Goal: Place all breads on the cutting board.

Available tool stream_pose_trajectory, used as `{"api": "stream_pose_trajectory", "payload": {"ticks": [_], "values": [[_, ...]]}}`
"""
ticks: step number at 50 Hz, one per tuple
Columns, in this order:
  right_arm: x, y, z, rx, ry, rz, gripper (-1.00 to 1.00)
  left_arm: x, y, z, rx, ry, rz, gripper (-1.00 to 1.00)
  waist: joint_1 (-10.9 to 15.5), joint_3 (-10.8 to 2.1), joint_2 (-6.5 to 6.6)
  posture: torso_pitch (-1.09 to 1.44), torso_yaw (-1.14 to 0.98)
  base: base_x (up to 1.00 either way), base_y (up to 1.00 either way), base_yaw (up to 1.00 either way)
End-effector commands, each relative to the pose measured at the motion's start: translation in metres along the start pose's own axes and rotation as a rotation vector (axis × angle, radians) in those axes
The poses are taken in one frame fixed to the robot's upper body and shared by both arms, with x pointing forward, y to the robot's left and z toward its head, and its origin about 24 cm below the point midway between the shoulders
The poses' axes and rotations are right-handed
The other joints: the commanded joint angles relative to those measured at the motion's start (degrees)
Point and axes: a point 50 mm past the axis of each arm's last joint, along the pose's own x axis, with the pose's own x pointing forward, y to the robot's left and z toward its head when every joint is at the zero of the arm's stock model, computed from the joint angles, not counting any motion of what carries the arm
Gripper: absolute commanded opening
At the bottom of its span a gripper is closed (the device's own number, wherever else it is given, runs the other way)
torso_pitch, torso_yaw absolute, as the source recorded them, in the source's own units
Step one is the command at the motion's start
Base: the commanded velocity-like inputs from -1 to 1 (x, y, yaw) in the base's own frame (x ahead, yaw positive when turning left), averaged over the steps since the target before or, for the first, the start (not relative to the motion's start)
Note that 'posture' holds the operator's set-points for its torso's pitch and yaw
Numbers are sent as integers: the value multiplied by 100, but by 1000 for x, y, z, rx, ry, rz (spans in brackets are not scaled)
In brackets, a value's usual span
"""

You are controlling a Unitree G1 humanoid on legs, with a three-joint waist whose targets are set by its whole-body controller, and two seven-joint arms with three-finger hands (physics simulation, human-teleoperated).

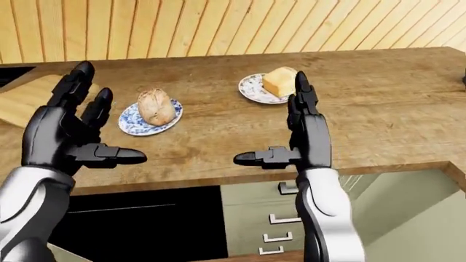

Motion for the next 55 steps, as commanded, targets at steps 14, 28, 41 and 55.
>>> {"api": "stream_pose_trajectory", "payload": {"ticks": [14,28,41,55], "values": [[0,2,8,6,-66,11,100,-1,-1,9,9,-66,2,100,133,-167,-167,0,0,7,-23,0],[-4,2,9,83,-82,29,100,-1,-2,7,11,-62,-3,100,55,-93,-279,0,0,4,0,15],[-6,-11,19,86,-121,-37,100,0,-3,11,14,-71,-1,100,80,-96,-304,0,0,1,3,40],[-6,-10,21,88,-136,-61,100,1,2,10,13,-72,6,100,79,-39,-551,0,0,6,-5,0]]}}
